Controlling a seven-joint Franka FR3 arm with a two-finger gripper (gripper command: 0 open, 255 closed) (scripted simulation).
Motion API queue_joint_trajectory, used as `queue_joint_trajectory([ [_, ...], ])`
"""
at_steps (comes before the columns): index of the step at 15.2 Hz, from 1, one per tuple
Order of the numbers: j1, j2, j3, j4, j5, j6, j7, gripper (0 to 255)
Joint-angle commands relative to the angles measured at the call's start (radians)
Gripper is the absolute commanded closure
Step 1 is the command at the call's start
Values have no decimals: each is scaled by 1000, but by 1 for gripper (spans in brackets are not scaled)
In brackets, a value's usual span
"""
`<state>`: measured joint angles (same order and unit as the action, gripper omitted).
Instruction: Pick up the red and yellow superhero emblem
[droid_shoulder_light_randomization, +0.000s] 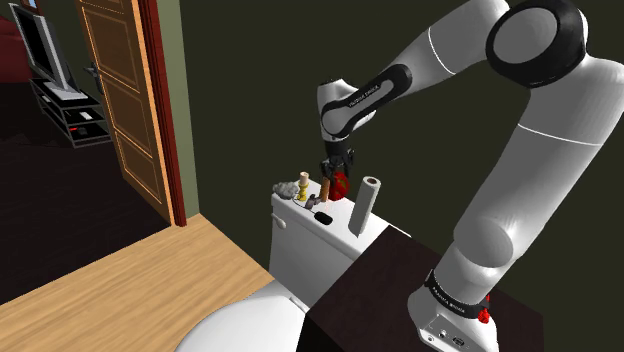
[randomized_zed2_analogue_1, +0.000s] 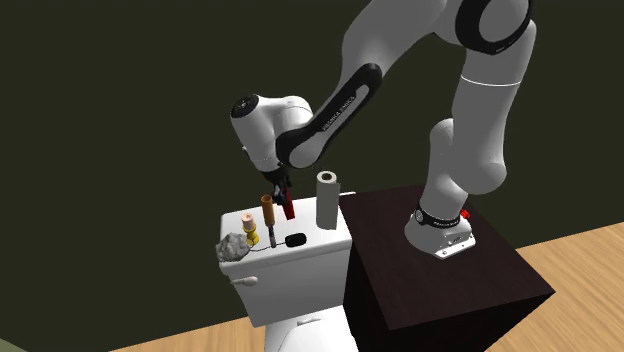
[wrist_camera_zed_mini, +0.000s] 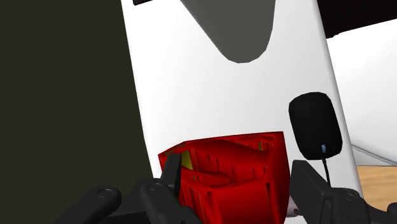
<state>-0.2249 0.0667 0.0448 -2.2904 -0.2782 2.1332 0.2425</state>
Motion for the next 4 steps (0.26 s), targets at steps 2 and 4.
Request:
queue_joint_trajectory([
  [2, 1, -30, 2, 10, 9, -38, -11, 255],
  [4, 1, -31, 2, 11, 9, -40, -12, 255],
])
